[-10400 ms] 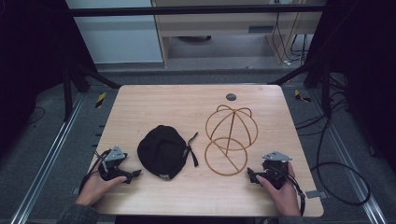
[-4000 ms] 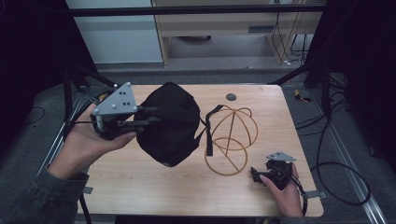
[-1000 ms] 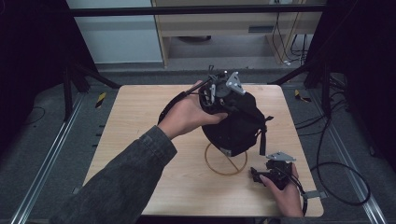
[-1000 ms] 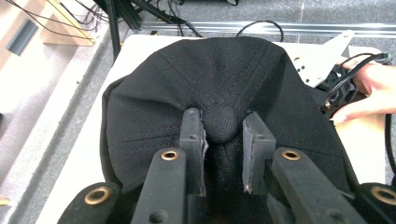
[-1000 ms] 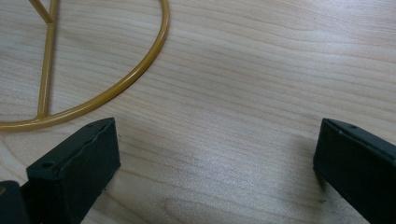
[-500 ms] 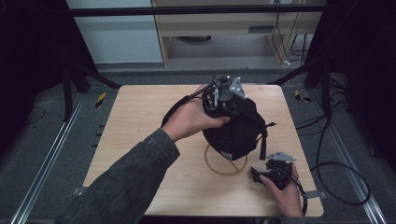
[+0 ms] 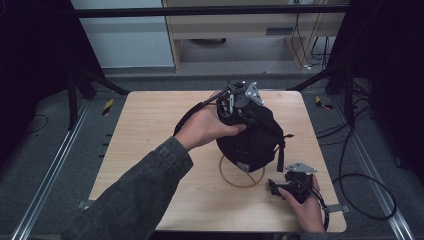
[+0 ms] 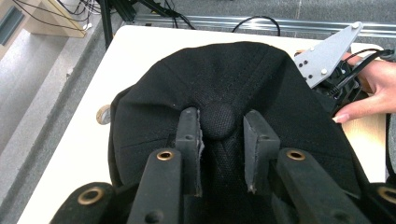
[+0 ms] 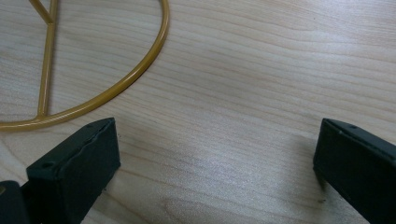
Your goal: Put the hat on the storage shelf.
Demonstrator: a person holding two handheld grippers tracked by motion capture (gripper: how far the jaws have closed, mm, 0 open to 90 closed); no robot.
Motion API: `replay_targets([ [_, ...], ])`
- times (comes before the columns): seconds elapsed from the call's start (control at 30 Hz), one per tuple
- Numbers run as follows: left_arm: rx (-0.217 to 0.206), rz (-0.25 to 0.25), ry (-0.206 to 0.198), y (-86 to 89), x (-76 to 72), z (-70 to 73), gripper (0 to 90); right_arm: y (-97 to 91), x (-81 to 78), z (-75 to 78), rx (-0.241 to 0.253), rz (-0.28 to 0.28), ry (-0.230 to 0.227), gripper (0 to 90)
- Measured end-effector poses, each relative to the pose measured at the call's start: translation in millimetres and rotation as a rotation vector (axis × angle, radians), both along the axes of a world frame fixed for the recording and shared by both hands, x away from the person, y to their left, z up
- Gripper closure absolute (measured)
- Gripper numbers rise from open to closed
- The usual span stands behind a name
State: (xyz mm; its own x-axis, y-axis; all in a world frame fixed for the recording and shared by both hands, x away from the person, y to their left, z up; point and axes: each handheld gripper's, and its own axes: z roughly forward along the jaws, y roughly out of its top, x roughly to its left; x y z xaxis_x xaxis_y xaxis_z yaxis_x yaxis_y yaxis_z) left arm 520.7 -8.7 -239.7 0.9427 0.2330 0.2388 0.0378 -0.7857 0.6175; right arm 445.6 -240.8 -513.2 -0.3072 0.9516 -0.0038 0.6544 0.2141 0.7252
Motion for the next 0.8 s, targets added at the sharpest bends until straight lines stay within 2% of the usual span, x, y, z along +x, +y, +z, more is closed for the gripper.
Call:
replay_targets([
  [0.27, -0.002, 0.007, -0.001, 0.1, 0.6, -1.0, 68.3, 0.0, 0.0, 0.0, 0.0, 0.0, 0.0, 0.6],
  [0.6, -0.024, 0.02, -0.02, 4.9, -0.6, 0.6, 58.8, 0.2, -0.1, 0.0, 0.002, -0.002, 0.001, 0.6],
  [0.8, -0.031, 0.023, -0.026, 8.4, -1.5, 2.3, 56.4, 0.1, -0.1, 0.0, 0.001, 0.0, 0.001, 0.6],
])
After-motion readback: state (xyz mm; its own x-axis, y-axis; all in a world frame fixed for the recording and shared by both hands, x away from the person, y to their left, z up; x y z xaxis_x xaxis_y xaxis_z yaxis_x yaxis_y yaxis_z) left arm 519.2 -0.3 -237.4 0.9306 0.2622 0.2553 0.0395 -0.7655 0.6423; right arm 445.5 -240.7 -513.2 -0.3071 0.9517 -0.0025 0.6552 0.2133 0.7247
